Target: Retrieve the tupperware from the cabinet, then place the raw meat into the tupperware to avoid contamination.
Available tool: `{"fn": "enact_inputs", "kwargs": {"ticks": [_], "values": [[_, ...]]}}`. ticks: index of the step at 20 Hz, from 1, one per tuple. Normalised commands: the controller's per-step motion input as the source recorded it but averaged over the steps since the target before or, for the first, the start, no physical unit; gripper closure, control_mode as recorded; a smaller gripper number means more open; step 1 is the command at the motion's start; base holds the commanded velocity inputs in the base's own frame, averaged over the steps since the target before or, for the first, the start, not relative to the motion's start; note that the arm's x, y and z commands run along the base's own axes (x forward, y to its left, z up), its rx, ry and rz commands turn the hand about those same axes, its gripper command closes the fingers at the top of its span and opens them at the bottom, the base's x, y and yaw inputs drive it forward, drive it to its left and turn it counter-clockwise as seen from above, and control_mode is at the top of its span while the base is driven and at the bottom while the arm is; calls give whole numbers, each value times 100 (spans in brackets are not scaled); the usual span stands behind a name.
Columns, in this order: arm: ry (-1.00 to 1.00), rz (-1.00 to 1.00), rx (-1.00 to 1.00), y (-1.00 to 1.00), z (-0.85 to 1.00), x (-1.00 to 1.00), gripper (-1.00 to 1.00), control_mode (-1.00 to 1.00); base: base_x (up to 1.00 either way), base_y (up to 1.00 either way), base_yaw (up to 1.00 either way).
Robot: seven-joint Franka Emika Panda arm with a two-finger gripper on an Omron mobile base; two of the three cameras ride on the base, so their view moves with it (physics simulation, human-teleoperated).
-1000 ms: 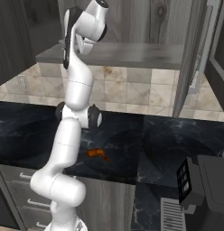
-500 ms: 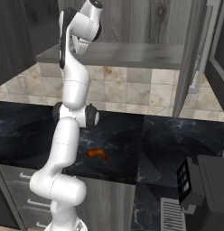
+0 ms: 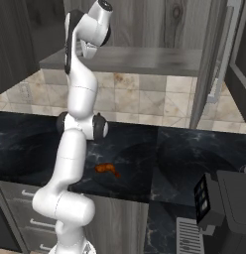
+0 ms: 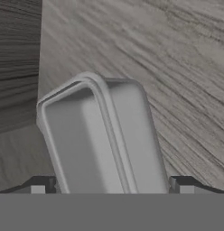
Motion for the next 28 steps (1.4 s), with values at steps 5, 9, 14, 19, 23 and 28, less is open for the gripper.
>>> {"fn": "enact_inputs", "kwargs": {"ticks": [5, 9, 14, 19, 23, 28], "values": [[5, 0, 0, 0, 0, 16, -100, -100, 0, 0, 0], [10, -2, 0, 0, 0, 1, 100, -100, 0, 0, 0], [10, -3, 0, 0, 0, 0, 100, -100, 0, 0, 0], [9, -3, 0, 0, -3, 0, 100, -100, 0, 0, 0], [9, -3, 0, 0, -3, -1, 100, -100, 0, 0, 0], [5, -4, 0, 0, 0, -10, 100, -100, 0, 0, 0]]}}
